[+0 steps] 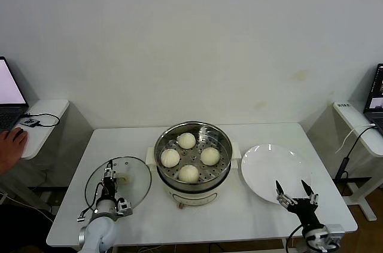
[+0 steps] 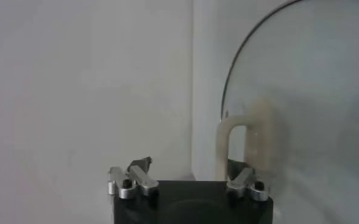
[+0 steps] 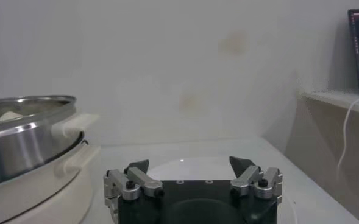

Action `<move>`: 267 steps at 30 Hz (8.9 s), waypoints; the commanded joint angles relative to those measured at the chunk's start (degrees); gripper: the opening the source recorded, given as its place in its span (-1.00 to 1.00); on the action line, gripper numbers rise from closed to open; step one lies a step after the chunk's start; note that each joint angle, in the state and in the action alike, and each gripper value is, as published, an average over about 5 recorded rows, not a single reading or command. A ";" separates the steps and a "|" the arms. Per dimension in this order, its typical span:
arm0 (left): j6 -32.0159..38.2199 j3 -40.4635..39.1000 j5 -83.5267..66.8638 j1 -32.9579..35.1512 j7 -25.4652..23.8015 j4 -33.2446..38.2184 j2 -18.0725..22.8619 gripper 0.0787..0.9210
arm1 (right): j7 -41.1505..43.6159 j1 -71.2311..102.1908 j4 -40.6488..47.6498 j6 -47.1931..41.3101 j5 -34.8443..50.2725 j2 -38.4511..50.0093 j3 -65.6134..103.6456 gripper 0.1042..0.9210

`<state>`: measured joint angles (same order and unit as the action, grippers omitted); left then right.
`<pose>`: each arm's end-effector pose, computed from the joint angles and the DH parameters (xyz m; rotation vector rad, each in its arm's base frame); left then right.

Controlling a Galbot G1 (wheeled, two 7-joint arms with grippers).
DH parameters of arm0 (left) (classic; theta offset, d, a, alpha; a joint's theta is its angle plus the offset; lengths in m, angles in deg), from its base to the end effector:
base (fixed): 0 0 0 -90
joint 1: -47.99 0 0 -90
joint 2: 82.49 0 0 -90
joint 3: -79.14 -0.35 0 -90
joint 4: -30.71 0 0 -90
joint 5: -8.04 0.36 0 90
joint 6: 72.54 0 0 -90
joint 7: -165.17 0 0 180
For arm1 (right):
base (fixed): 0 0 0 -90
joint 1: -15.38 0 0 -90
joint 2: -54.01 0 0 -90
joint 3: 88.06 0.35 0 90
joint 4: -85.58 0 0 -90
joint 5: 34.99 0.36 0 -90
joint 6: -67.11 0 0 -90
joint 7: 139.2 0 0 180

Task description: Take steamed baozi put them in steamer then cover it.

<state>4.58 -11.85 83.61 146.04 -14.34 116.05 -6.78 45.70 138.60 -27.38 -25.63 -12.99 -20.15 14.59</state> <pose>0.3035 0.0876 -0.4156 0.0131 -1.9757 -2.0253 0.1710 -0.1270 -0.3293 -0.0062 -2.9637 -0.0690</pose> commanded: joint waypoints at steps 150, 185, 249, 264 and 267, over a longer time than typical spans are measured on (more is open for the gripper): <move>-21.06 -34.45 16.07 -14.20 -19.81 14.48 10.79 -0.86 | 1.26 -5.12 9.24 -0.06 -1.29 -3.42 4.06 0.76; -19.22 -34.24 14.20 -12.79 -18.46 17.99 9.55 -0.10 | 1.49 -5.10 9.82 0.24 -1.30 -3.30 4.37 0.76; 13.17 9.05 -62.76 24.81 11.20 33.07 0.65 0.77 | 0.60 -1.51 1.98 1.71 -1.35 3.32 -2.56 0.76; 8.15 6.08 -70.74 33.16 8.05 35.69 3.59 0.77 | -2.16 3.11 -4.48 -8.12 -3.06 3.51 -5.65 0.76; 7.58 5.94 -70.73 33.62 7.59 36.12 3.73 0.77 | -2.44 2.86 -4.51 -9.16 -3.65 3.16 -5.62 0.76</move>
<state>11.34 -7.72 21.30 173.46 -7.22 151.59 -3.96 45.00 140.11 -28.20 -28.54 -15.71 -17.29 10.35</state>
